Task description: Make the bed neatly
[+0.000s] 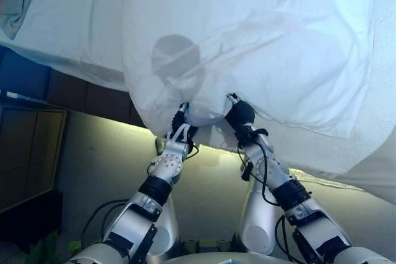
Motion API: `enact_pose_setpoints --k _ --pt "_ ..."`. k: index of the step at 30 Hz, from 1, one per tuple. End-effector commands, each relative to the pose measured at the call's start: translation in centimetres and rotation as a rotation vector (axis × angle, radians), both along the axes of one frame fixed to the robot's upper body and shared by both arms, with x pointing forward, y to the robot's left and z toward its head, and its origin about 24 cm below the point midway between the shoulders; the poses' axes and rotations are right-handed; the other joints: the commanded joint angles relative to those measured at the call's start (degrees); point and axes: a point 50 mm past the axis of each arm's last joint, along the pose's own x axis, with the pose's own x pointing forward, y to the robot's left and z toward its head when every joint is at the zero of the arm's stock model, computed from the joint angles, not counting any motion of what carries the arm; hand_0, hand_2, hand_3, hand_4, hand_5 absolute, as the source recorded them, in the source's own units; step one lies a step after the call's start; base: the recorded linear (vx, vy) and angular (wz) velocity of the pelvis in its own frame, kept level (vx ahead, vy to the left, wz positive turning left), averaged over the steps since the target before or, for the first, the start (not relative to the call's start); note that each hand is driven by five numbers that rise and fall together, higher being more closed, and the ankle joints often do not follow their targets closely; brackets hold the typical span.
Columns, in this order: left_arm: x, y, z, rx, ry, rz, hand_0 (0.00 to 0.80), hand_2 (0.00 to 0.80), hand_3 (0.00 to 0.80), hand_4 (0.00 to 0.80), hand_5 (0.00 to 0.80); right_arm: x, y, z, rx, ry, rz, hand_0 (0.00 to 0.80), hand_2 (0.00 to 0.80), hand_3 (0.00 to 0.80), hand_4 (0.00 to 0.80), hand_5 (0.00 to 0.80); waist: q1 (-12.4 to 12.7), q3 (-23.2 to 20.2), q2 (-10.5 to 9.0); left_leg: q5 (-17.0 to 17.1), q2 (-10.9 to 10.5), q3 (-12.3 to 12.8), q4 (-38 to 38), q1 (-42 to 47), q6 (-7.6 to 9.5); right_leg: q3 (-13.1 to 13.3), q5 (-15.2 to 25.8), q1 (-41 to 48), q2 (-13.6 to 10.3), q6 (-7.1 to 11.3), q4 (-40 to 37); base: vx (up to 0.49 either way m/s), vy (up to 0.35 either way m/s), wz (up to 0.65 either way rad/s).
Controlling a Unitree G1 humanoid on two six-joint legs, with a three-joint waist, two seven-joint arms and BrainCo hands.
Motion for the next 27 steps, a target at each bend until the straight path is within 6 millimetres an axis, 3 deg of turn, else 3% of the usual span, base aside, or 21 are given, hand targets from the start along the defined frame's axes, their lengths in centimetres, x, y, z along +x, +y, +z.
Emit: enact_pose_setpoints --k 1,3,4,5,6,11,18,22,27 --pt "1.3 3.2 4.5 0.093 -0.231 0.127 0.8 0.8 0.8 0.8 0.8 0.0 -4.3 -0.4 0.212 -0.06 -0.113 0.8 0.8 0.8 0.8 0.8 -0.4 -0.5 2.13 5.1 2.4 0.4 0.0 -1.7 0.48 2.2 9.7 1.5 -2.1 3.27 -5.2 -0.027 -0.039 -0.02" --pt "1.3 3.9 4.5 0.149 -0.24 0.143 0.8 0.8 0.8 0.8 0.8 -0.4 -5.9 -2.5 0.303 -0.031 -0.14 0.787 0.787 0.787 0.787 0.787 -0.1 -0.4 2.4 4.9 2.5 0.2 0.1 -1.8 0.41 2.0 9.6 1.5 -2.1 3.24 -5.2 -0.019 -0.033 -0.01" --pt "1.4 4.1 4.5 0.16 -0.241 0.144 0.8 0.8 0.8 0.8 0.8 -0.5 -6.4 -3.2 0.328 -0.028 -0.15 0.496 0.496 0.496 0.496 0.496 0.0 -0.3 2.53 4.8 2.5 0.2 0.2 -1.8 0.38 2.0 9.5 1.4 -2.2 3.26 -5.1 -0.014 -0.032 0.0" --pt "1.4 4.3 4.5 0.168 -0.237 0.145 0.8 0.8 0.8 0.8 0.8 -0.6 -7.1 -3.8 0.374 -0.023 -0.164 0.122 0.122 0.122 0.122 0.122 0.1 -0.4 2.71 4.7 2.5 0.2 0.3 -1.9 0.33 2.0 9.4 1.3 -2.3 3.31 -4.9 0.0 0.0 0.0" --pt "1.5 4.5 4.3 0.169 -0.234 0.145 0.8 0.8 0.8 0.8 0.8 -0.8 -8.1 -4.7 0.431 -0.02 -0.183 0.0 0.0 0.0 0.0 0.0 0.3 -0.4 3.13 4.6 2.5 0.2 0.3 -1.9 0.19 1.8 9.3 1.2 -2.5 3.37 -4.8 0.0 0.0 0.0" --pt "1.5 5.3 3.6 0.175 -0.228 0.145 0.8 0.8 0.8 0.8 0.8 -1.3 -12.7 -6.3 0.597 -0.048 -0.275 0.0 0.0 0.0 0.0 0.0 0.8 -0.6 4.99 4.1 2.2 0.4 0.1 -1.4 -0.15 1.9 8.7 1.0 -3.1 3.76 -4.5 0.005 0.013 0.0" --pt "1.8 6.2 3.9 0.147 -0.23 0.141 0.8 0.8 0.8 0.8 0.8 -2.2 -16.7 -7.3 0.743 0.008 -0.447 0.0 0.0 0.0 0.0 0.0 1.0 -0.5 7.09 3.9 1.5 0.8 -0.4 -0.8 -0.33 2.7 8.1 0.5 -3.5 4.2 -4.0 -0.002 0.032 -0.01" --pt "1.7 6.2 4.0 0.122 -0.238 0.138 0.8 0.8 0.8 0.8 0.8 -2.8 -18.8 -7.0 0.84 -0.05 -0.532 0.0 0.0 0.0 0.0 0.0 0.8 0.0 8.33 3.8 1.2 1.2 -0.8 -0.7 -0.54 3.0 7.8 0.2 -3.7 4.3 -4.2 -0.013 0.058 -0.01" --pt "1.4 6.1 3.9 0.089 -0.242 0.131 0.8 0.8 0.8 0.8 0.8 -2.8 -20.6 -5.7 0.81 -0.119 -0.548 0.0 0.0 0.0 0.0 0.0 0.6 0.1 9.85 3.8 0.3 1.8 -1.4 -0.9 -0.55 3.6 7.9 -0.6 -3.9 4.37 -4.8 -0.013 0.067 0.0"
